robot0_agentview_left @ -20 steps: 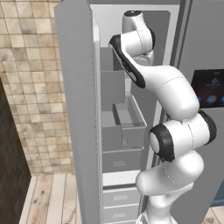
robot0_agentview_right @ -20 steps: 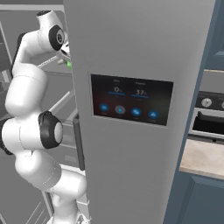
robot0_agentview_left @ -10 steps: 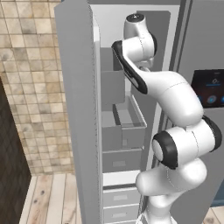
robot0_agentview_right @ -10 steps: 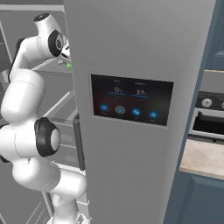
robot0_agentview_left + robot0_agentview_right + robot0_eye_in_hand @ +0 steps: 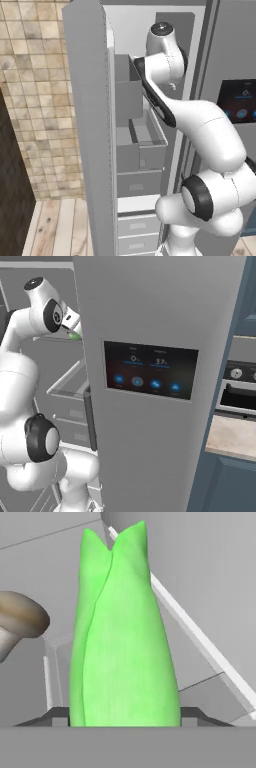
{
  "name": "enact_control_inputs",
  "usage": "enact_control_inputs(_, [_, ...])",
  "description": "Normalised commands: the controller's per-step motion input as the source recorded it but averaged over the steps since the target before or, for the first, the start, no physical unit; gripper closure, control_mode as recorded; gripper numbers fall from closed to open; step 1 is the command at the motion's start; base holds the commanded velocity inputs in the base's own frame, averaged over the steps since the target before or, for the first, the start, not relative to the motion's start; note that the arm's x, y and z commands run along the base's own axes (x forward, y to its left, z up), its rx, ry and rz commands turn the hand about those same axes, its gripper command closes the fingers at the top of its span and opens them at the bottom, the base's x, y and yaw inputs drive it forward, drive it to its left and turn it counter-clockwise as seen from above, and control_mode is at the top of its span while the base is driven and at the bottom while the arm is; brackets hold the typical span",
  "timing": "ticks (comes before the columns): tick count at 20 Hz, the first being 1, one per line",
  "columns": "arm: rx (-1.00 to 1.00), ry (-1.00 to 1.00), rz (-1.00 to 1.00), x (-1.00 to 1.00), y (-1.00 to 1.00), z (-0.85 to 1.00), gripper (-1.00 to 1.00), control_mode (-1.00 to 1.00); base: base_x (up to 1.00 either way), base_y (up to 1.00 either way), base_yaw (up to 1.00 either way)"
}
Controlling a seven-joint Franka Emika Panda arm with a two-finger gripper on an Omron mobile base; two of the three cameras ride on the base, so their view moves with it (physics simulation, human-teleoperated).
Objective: Take the corn, mushroom, and eggplant from the freezer and place them in the bowl on the counter.
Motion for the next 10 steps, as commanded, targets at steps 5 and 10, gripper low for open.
enact_control_inputs(5, [0.0, -0.02, 0.07, -0.95, 0.0, 0.21, 1.0, -1.0, 0.0, 0.0, 0.0])
enact_control_inputs(10, [0.0, -0.08, 0.13, -1.0, 0.0, 0.03, 1.0, -1.0, 0.0, 0.0, 0.0])
